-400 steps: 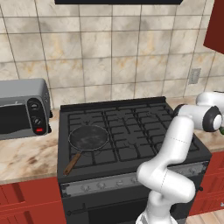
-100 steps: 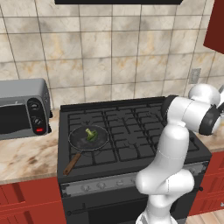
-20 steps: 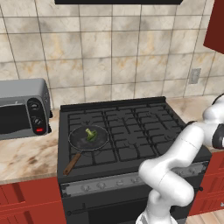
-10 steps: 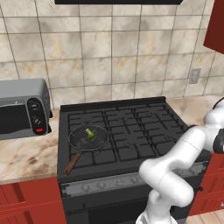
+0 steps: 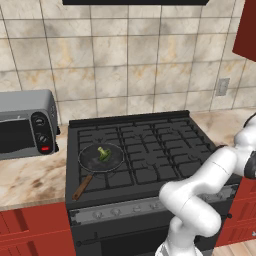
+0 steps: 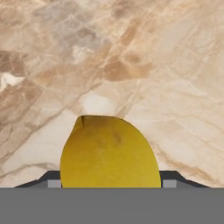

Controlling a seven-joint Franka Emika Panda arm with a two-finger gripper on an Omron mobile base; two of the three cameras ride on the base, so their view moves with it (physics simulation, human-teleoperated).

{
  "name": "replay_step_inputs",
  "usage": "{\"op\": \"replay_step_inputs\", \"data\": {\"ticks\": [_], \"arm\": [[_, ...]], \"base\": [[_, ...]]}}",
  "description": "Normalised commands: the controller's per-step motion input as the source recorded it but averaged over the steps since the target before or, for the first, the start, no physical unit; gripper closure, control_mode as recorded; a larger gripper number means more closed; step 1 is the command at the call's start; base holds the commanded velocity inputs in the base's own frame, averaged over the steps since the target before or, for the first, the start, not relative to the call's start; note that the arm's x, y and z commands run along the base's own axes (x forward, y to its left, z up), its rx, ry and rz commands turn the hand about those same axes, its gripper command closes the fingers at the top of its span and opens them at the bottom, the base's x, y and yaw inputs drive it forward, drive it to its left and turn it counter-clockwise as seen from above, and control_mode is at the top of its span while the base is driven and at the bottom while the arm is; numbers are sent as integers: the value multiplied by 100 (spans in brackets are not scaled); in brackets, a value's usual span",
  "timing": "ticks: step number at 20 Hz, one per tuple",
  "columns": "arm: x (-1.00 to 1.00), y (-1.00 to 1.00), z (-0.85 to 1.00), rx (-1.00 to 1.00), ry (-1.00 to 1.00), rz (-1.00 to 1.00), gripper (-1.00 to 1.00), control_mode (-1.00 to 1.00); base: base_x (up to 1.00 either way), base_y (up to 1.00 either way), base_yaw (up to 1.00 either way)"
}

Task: Put the lemon and broccoli in the pan. Then turn on the front left burner and set the heat to medium.

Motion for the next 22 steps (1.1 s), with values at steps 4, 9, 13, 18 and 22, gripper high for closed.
{"op": "replay_step_inputs", "data": {"ticks": [4,9,13,18,22], "arm": [[-3,2,0,0,-5,0,100,-100],[-22,39,3,0,-15,2,100,-100],[-25,71,3,0,-16,2,100,-100],[-28,84,0,0,-19,3,100,-100],[-28,97,-1,0,-25,6,100,-100]], "base": [[0,0,0],[0,0,0],[0,0,0],[0,0,0],[0,0,0]]}}
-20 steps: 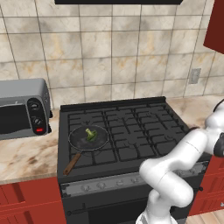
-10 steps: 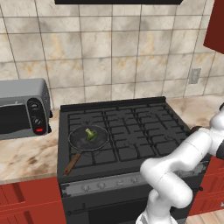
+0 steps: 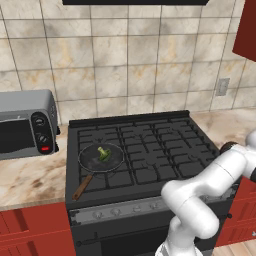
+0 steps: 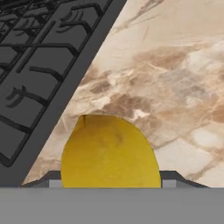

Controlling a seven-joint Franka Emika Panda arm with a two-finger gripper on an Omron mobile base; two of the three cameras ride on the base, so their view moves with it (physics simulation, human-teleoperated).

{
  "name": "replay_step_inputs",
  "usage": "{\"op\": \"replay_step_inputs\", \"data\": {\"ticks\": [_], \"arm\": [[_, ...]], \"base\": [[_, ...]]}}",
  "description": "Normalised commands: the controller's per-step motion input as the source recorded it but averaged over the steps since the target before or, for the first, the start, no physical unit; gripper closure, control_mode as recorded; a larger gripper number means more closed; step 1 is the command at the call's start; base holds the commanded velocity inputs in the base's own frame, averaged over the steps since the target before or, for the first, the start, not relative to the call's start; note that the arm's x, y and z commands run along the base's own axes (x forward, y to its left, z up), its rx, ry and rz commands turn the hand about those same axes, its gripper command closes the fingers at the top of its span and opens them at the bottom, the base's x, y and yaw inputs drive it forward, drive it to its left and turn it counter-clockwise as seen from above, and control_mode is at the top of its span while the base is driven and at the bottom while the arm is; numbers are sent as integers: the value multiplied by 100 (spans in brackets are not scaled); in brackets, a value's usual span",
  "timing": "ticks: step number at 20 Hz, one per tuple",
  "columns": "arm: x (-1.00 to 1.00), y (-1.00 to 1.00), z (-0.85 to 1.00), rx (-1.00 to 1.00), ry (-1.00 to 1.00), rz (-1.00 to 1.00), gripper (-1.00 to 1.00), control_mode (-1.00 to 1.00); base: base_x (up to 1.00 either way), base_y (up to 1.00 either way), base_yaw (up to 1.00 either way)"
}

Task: Put the lemon and broccoli in the pan. Then turn on the front left burner and set the heat to medium.

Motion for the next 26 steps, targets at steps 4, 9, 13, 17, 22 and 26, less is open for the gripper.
{"op": "replay_step_inputs", "data": {"ticks": [4,9,13,17,22,26], "arm": [[-33,100,-13,0,-26,8,100,-100],[-14,100,-27,0,-29,9,100,-100],[0,100,-20,0,-30,5,100,-100],[-1,100,7,0,-21,3,100,-100],[-9,99,71,-4,-3,0,100,-100],[-13,92,87,-11,3,0,100,-100]], "base": [[0,0,0],[0,0,0],[0,0,0],[0,0,0],[0,0,0],[0,0,0]]}}
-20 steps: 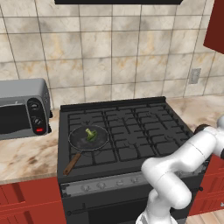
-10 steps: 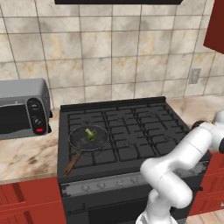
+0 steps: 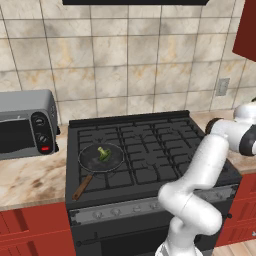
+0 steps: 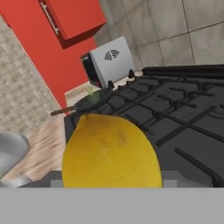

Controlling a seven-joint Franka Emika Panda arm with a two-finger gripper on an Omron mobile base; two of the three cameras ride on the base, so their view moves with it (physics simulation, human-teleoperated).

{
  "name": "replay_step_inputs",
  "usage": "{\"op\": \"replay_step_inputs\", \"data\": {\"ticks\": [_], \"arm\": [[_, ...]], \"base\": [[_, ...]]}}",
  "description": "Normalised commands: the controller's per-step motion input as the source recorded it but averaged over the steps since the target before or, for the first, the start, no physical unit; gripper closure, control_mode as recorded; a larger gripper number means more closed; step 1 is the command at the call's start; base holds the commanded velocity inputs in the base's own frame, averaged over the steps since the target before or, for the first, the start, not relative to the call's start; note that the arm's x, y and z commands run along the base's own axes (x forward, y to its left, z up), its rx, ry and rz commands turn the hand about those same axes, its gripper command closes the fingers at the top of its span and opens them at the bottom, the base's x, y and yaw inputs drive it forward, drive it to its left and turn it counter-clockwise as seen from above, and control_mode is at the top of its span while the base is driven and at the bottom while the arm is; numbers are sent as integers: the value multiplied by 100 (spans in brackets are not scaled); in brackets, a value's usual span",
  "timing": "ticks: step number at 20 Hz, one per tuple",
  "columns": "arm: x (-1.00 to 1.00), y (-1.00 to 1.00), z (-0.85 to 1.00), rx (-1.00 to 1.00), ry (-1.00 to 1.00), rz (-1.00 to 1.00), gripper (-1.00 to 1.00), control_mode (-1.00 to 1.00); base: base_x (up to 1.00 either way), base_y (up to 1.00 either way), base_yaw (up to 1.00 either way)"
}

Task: Put the lemon and broccoli in the pan. Then turn on the front left burner and set the heat to medium.

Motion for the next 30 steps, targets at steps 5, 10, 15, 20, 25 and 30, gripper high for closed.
{"op": "replay_step_inputs", "data": {"ticks": [5,10,15,20,25,30], "arm": [[-30,93,67,-14,7,0,100,-100],[-50,91,47,-13,2,0,100,-100],[-55,72,43,-11,0,0,100,-100],[-22,66,59,-17,6,0,100,-100],[0,73,53,-19,17,-1,100,-100],[0,81,38,-20,20,-2,100,-100]], "base": [[0,0,0],[0,0,0],[0,0,0],[0,0,0],[0,0,0],[0,0,0]]}}
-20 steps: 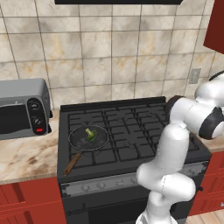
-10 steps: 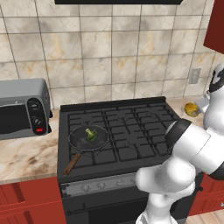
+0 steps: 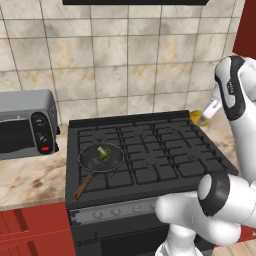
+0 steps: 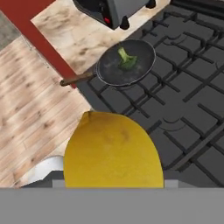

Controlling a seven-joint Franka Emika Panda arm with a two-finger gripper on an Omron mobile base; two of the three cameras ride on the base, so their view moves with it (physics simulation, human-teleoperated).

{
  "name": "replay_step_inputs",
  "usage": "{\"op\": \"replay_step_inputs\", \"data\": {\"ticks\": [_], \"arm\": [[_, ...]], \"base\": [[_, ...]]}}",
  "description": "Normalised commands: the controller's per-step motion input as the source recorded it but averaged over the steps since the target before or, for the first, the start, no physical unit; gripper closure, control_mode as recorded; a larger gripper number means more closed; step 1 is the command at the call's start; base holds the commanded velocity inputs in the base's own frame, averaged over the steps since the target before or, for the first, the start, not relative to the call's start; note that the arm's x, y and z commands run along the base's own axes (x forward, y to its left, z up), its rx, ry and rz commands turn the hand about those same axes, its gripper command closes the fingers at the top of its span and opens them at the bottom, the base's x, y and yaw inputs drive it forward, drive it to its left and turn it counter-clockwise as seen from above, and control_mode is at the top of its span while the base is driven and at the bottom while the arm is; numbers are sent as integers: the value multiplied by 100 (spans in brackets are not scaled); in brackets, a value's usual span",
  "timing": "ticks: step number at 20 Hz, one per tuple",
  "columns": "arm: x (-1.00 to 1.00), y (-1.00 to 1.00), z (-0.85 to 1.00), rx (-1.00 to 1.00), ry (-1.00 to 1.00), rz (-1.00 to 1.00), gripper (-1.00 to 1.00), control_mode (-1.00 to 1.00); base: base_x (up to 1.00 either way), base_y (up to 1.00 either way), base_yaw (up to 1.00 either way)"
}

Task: Put the lemon and broccoli in the pan. Then turn on the front left burner and set the heat to medium.

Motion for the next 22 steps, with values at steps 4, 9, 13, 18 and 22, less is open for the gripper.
{"op": "replay_step_inputs", "data": {"ticks": [4,9,13,18,22], "arm": [[-10,87,21,-18,16,-2,100,-100],[-23,91,6,-16,12,-3,100,-100],[-29,84,2,-8,1,-3,100,-100],[-8,66,-9,-1,-9,-8,100,-100],[3,62,-17,-2,-11,-7,100,-100]], "base": [[0,0,0],[0,0,0],[0,0,0],[0,0,0],[0,0,0]]}}
